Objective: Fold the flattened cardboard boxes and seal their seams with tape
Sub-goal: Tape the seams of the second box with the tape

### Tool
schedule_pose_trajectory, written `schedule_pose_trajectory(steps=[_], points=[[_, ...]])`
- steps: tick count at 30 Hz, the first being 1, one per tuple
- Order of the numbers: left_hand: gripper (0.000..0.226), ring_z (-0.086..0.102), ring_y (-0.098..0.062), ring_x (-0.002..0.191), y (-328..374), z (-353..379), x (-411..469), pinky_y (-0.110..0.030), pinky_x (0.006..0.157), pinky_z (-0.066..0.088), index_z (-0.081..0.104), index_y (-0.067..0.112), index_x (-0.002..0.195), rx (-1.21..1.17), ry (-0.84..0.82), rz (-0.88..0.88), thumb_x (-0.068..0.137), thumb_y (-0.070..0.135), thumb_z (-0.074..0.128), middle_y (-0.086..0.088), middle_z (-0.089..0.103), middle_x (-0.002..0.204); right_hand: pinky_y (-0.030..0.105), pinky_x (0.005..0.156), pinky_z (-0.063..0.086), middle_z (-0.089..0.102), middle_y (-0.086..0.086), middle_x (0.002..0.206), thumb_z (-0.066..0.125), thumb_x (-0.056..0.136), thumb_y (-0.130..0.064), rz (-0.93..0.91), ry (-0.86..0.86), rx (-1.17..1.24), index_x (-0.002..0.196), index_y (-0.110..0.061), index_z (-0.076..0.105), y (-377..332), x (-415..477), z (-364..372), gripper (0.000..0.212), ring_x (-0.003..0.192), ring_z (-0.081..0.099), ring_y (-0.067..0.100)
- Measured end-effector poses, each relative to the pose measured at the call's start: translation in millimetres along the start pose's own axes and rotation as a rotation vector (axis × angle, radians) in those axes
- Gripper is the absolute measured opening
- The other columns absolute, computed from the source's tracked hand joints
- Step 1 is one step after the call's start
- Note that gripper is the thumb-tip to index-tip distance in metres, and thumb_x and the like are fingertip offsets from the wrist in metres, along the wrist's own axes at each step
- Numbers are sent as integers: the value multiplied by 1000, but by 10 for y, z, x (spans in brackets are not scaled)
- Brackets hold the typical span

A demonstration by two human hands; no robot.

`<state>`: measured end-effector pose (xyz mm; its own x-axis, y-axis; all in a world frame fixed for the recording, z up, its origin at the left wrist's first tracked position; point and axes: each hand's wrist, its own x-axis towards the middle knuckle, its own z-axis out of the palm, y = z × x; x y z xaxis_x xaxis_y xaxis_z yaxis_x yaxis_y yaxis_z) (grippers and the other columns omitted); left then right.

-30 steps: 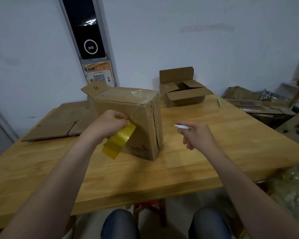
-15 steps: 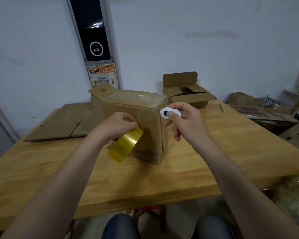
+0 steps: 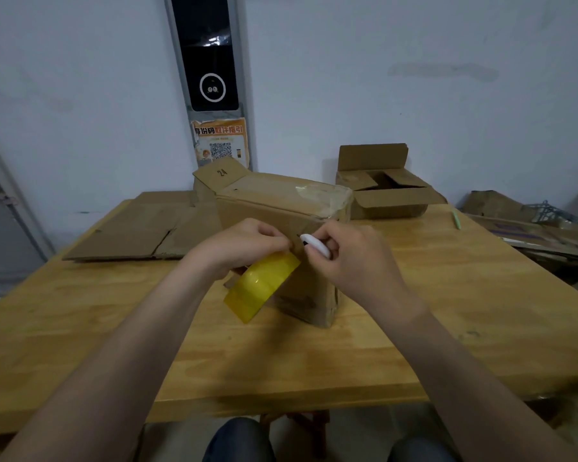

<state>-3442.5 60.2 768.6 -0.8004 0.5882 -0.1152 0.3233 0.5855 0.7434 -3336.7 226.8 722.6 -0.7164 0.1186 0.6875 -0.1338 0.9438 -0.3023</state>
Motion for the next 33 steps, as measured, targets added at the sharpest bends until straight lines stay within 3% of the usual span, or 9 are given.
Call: schedule_pose_trajectory(steps=[10, 14, 20, 21, 23, 25, 28, 31, 33], points=[[18, 62, -14, 79, -18, -2, -13, -26, 65, 49, 80, 24, 105, -22, -7, 35, 94, 31, 67, -10, 74, 110, 36, 68, 49, 61, -14, 63, 70, 92, -39, -21, -20, -117, 94, -27, 75, -65, 105, 81, 13, 57, 56, 10], [16, 62, -12, 76, -9, -4, 2, -25, 63, 50, 79, 26, 104, -16, -7, 39, 94, 31, 67, -4, 73, 102, 28, 63, 40, 53, -16, 60, 70, 93, -39, 14, -96, -114, 96, -26, 76, -66, 161, 48, 15, 58, 52, 8], [18, 60, -20, 80, -26, -16, 53, -32, 69, 48, 80, 26, 102, 2, -8, 22, 93, 36, 67, -15, 73, 111, 19, 57, 35, 53, -19, 64, 71, 93, -33, 55, -229, -70, 100, -22, 77, 37, 156, -29, 14, 60, 50, 3], [17, 61, -19, 78, -29, -10, 64, -31, 68, 48, 80, 27, 101, 4, -6, 18, 92, 36, 67, -14, 74, 106, 18, 62, 40, 53, -18, 64, 72, 92, -32, 53, -238, -69, 99, -22, 77, 54, 144, -39, 13, 60, 50, 3], [15, 60, -16, 73, -31, 7, 75, -26, 63, 47, 80, 29, 99, 7, -2, 15, 92, 34, 67, -5, 72, 94, 26, 97, 49, 49, -17, 58, 74, 90, -29, 48, -247, -67, 95, -21, 76, 85, 119, -45, 10, 55, 46, 4], [14, 58, -14, 70, -36, 31, 91, -24, 58, 46, 79, 29, 98, 16, -1, 17, 92, 33, 67, -1, 69, 89, 37, 119, 36, 46, -17, 54, 74, 89, -27, 56, -247, -70, 93, -21, 76, 127, 101, -51, 8, 54, 43, 4], [13, 57, -6, 59, -64, 60, 104, -19, 50, 43, 79, 28, 97, 34, 4, 19, 93, 31, 67, 1, 68, 84, 42, 121, 34, 45, -18, 55, 73, 90, -28, 76, -254, -65, 94, -21, 75, 205, 68, -66, 9, 61, 48, 6], [12, 49, 1, 39, -126, 77, 125, -13, 39, 37, 79, 26, 95, 44, 31, 4, 93, 27, 67, 9, 61, 62, 37, 119, 36, 47, -16, 54, 72, 91, -27, 57, -258, -45, 94, -20, 75, 227, 25, -107, 8, 53, 44, 4], [12, 49, -1, 41, -153, 87, 121, -14, 40, 37, 78, 25, 96, 39, 43, -6, 93, 27, 67, 12, 56, 55, 32, 90, 53, 51, -15, 57, 72, 91, -31, 52, -256, -27, 93, -24, 73, 227, -22, -139, 7, 55, 49, 6]])
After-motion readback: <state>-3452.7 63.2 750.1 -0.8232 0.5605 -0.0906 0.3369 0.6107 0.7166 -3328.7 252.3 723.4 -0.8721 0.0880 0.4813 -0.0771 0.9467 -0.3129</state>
